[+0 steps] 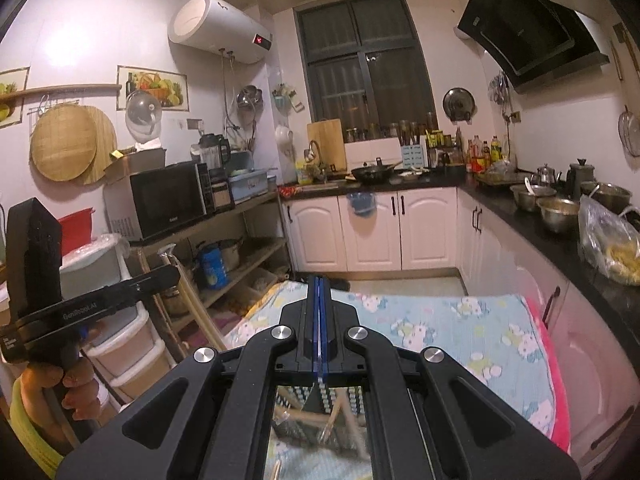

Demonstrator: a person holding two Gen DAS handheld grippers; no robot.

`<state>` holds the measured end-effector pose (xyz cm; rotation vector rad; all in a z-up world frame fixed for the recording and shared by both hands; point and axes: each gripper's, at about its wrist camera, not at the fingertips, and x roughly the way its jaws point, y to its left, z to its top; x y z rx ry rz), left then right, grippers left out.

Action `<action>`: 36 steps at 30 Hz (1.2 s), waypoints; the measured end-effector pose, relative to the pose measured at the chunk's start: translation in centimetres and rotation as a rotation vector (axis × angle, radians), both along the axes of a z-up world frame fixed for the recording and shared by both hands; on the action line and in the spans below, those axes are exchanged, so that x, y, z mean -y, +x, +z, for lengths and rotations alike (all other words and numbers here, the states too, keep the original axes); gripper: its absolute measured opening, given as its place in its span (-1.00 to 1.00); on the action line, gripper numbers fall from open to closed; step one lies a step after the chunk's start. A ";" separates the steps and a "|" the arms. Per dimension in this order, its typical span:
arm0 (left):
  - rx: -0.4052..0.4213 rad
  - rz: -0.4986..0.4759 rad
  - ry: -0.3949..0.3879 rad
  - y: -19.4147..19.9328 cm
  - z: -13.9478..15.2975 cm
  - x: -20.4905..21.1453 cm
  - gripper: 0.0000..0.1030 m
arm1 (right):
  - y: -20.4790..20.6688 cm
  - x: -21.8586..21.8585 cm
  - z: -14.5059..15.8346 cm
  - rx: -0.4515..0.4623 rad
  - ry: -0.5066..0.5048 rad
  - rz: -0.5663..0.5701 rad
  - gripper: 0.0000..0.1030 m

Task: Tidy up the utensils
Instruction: 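Raise the left tool's chopstick above the holder while the right tool lifts its chopstick there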

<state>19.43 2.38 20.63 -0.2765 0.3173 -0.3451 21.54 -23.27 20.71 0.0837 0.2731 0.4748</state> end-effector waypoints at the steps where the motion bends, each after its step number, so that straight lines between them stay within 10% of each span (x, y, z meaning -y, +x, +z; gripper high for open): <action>1: 0.004 0.002 0.002 0.2 0.2 0.0 -0.98 | 0.4 -0.1 0.4 0.005 0.000 -0.002 -0.99; 13: -0.005 0.051 0.022 4.8 -0.7 0.6 -0.98 | 4.9 -0.7 3.1 0.048 0.010 -0.029 -0.99; 36: -0.101 0.036 0.060 7.4 -6.1 2.3 -0.97 | 8.8 -1.7 -3.6 -0.076 0.001 -0.050 -0.98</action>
